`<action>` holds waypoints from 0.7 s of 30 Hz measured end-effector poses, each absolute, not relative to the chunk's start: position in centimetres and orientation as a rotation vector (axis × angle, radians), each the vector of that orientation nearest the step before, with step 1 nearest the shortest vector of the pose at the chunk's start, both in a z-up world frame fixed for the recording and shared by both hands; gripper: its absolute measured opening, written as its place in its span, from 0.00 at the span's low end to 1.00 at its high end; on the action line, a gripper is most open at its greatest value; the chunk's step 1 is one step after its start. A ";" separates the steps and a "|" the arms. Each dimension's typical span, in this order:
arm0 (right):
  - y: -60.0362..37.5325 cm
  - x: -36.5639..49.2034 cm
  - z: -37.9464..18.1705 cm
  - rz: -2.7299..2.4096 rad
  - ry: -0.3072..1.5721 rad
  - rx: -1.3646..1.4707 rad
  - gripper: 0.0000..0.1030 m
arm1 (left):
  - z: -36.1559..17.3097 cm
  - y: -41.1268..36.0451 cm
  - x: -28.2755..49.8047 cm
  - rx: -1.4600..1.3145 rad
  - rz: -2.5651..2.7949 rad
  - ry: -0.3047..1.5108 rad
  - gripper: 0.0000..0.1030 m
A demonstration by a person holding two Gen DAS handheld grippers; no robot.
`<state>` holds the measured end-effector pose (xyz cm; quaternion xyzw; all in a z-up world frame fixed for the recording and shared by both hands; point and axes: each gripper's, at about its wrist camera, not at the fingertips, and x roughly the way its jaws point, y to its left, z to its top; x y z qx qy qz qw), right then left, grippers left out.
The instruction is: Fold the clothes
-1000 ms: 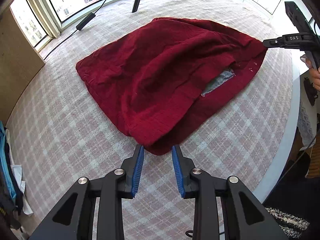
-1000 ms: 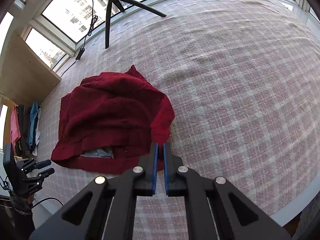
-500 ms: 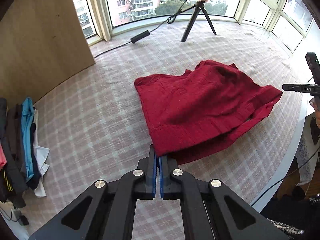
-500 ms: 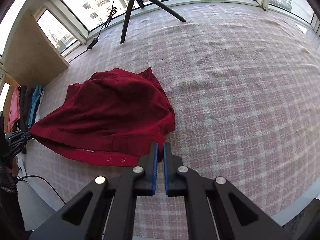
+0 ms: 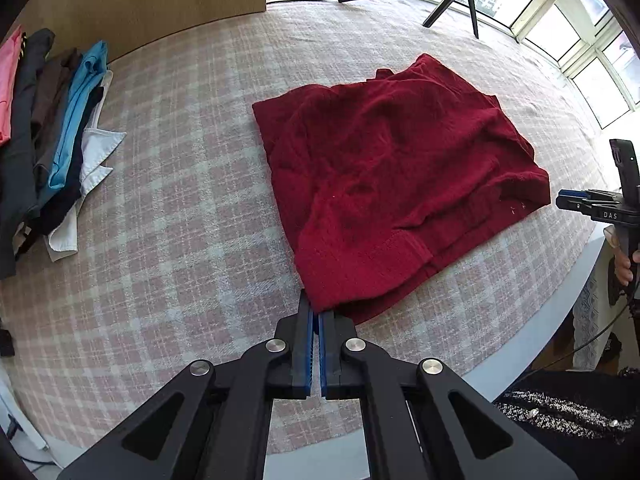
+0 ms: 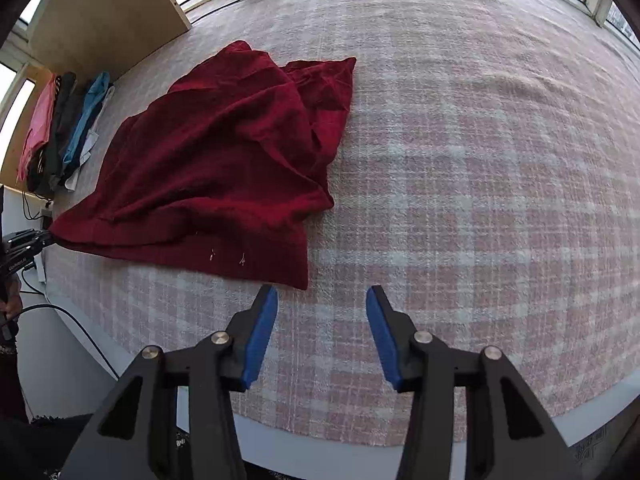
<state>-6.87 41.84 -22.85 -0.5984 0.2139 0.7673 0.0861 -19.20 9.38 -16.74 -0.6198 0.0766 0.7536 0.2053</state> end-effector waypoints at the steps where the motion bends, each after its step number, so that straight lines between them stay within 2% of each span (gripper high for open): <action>1: 41.4 -7.4 -23.1 2.287 0.621 -1.790 0.45 | -16.7 9.4 -19.3 -1.718 2.094 0.215 0.01; 5: 40.7 -9.0 -24.8 2.286 0.573 -1.798 0.45 | -16.9 9.5 -20.0 -1.703 2.077 0.245 0.01; 6: 40.7 -9.3 -25.2 2.293 0.559 -1.785 0.41 | -17.0 9.5 -20.2 -1.700 2.073 0.251 0.01; 7: 40.9 -9.5 -25.3 2.278 0.566 -1.787 0.15 | -16.9 9.4 -20.4 -1.697 2.071 0.250 0.01; 8: 41.1 -9.7 -25.5 2.259 0.577 -1.793 0.07 | -16.7 9.2 -20.6 -1.691 2.074 0.253 0.01; 11: 41.5 -9.5 -23.3 2.289 0.624 -1.799 0.06 | -14.8 8.1 -20.4 -1.661 2.091 0.232 0.01; 16: 41.6 -6.0 -15.0 2.388 0.776 -1.734 0.06 | -9.4 5.6 -18.0 -1.602 2.103 0.153 0.01; 21: 42.2 -7.6 -13.6 2.372 0.841 -1.746 0.06 | -8.3 6.4 -21.4 -1.585 2.087 0.237 0.01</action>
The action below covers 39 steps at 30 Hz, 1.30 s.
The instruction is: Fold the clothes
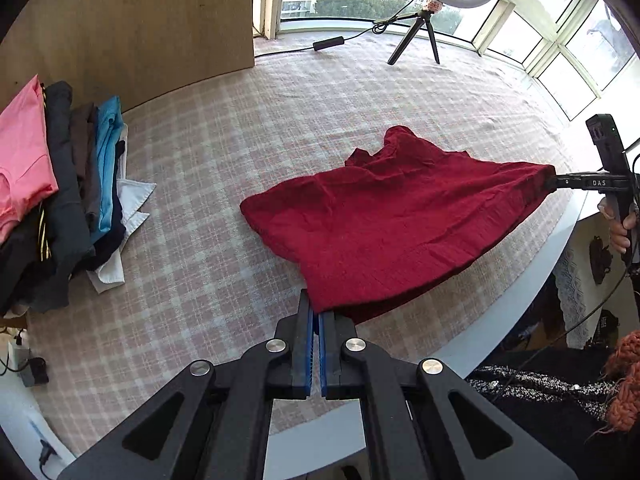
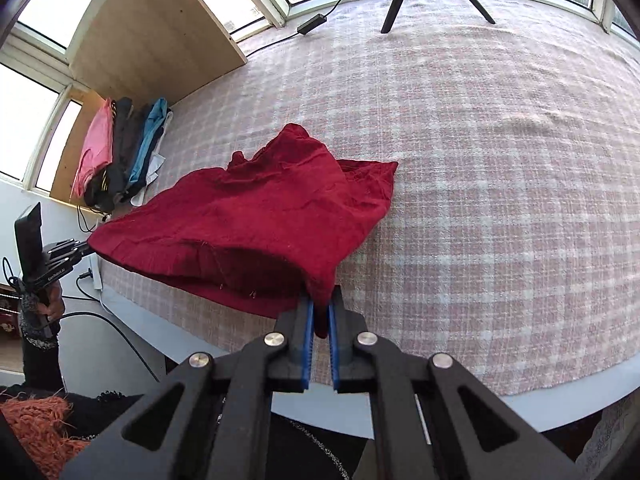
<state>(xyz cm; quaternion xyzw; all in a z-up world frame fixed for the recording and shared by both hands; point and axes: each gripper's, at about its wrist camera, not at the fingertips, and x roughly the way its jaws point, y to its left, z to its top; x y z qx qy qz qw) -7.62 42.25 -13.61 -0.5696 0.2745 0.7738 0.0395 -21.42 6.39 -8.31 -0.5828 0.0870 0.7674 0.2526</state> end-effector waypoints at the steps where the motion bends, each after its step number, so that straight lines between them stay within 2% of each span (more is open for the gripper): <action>1: 42.3 -9.2 -13.5 2.374 0.813 -1.746 0.06 | -8.2 6.6 -23.3 -1.577 2.091 0.250 0.01; 4: 43.7 -14.5 -11.7 2.425 0.720 -1.704 0.06 | -5.0 6.9 -29.8 -1.504 2.204 0.288 0.01; 8: 46.2 -20.3 -3.6 2.539 0.588 -1.501 0.06 | 3.3 6.3 -34.0 -1.299 2.357 0.297 0.01; 10: 46.5 -20.7 -0.1 2.596 0.566 -1.431 0.06 | 5.8 5.8 -34.1 -1.228 2.391 0.309 0.01; 12: 46.4 -20.3 1.5 2.629 0.550 -1.391 0.06 | 6.0 5.4 -33.3 -1.217 2.381 0.312 0.01; 16: 45.4 -19.1 -2.0 2.592 0.596 -1.470 0.06 | 0.3 5.0 -30.7 -1.333 2.300 0.330 0.02; 19: 44.3 -17.3 -9.0 2.493 0.701 -1.611 0.06 | -6.9 4.8 -28.4 -1.485 2.201 0.306 0.01; 23: 42.9 -13.9 -19.8 2.288 0.896 -1.798 0.06 | -18.0 3.2 -25.5 -1.732 2.038 0.186 0.01; 26: 41.2 -12.4 -25.6 2.179 0.914 -1.911 0.06 | -22.1 2.2 -24.0 -1.838 1.972 0.137 0.03; 28: 40.2 -12.3 -26.5 2.158 0.831 -1.969 0.09 | -21.9 1.3 -23.3 -1.841 1.977 0.104 0.14; 30: 39.8 -12.3 -25.2 2.191 0.770 -2.018 0.10 | -20.6 0.5 -22.5 -1.838 2.000 0.134 0.15; 31: 39.9 -12.2 -24.1 2.231 0.745 -2.013 0.15 | -20.0 0.1 -21.8 -1.842 2.019 0.172 0.15; 32: 40.2 -12.3 -22.8 2.280 0.711 -1.993 0.20 | -19.4 0.1 -21.2 -1.843 2.042 0.194 0.15; 33: 41.0 -12.6 -21.4 2.331 0.672 -1.944 0.33 | -18.7 0.3 -20.7 -1.842 2.066 0.207 0.15; 34: 41.7 -12.9 -20.0 2.379 0.632 -1.890 0.42 | -18.1 0.4 -20.1 -1.841 2.090 0.221 0.15; 37: 44.8 -15.8 -17.6 2.515 0.565 -1.719 0.42 | -16.5 3.8 -19.4 -1.757 2.130 0.211 0.15; 39: 46.2 -19.2 -17.9 2.527 0.454 -1.683 0.42 | -15.6 7.5 -19.5 -1.661 2.137 0.179 0.15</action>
